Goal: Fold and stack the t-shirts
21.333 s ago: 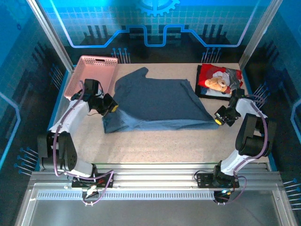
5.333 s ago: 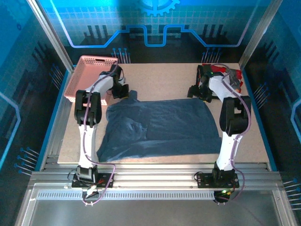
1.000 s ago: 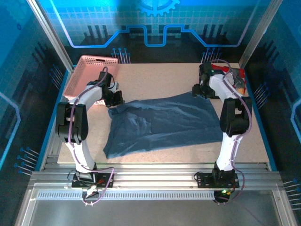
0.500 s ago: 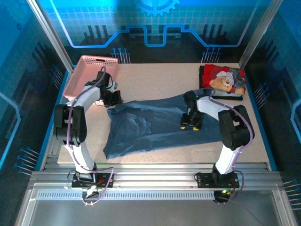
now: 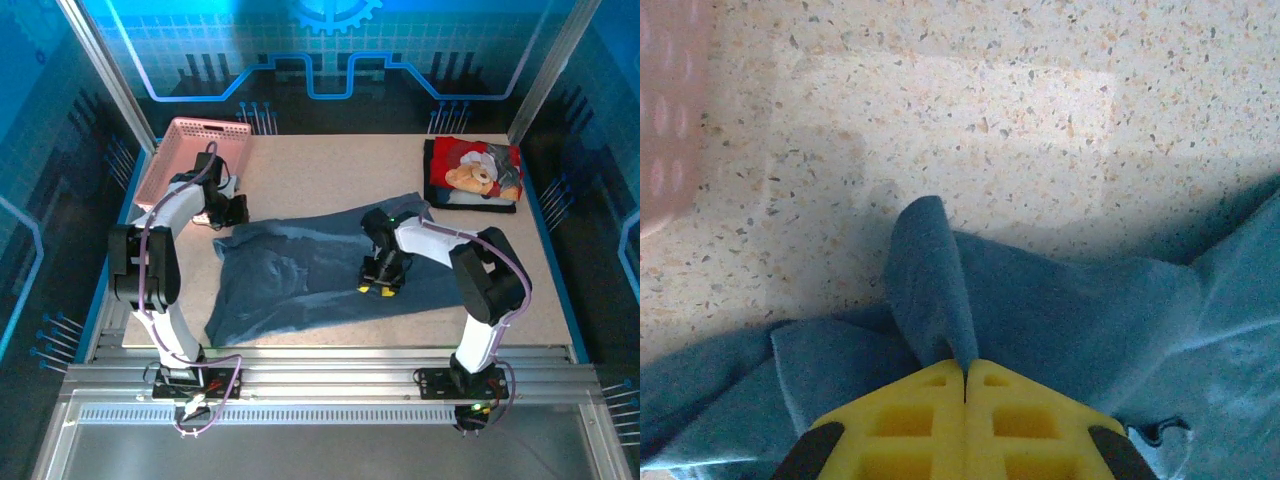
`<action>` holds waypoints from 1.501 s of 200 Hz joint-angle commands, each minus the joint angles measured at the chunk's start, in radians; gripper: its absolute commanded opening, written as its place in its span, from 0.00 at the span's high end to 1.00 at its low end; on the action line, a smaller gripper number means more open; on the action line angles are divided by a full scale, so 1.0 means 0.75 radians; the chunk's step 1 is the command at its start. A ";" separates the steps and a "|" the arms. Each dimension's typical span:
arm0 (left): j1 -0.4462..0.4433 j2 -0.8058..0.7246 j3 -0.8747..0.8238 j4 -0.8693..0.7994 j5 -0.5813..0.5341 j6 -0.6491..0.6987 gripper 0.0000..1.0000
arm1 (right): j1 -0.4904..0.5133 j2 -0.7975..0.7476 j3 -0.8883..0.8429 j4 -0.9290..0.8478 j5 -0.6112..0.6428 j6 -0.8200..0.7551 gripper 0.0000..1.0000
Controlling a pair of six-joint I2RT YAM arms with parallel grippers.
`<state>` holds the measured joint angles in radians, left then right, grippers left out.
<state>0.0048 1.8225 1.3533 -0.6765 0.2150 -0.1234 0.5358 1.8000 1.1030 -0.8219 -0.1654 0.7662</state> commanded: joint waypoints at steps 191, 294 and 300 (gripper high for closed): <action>0.006 0.119 0.152 -0.004 0.067 -0.010 1.00 | -0.521 0.916 1.597 -0.414 0.526 -0.469 0.42; 0.007 0.116 0.135 0.000 0.059 -0.009 1.00 | -0.568 1.031 1.647 -0.410 0.546 -0.474 0.43; 0.006 0.116 0.137 0.001 0.059 -0.011 1.00 | -0.567 1.036 1.646 -0.404 0.550 -0.473 0.43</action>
<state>0.0048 1.9255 1.4628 -0.6724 0.2409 -0.1287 0.1230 2.5278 2.3135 -1.1004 0.2470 0.4171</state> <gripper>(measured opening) 0.053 0.575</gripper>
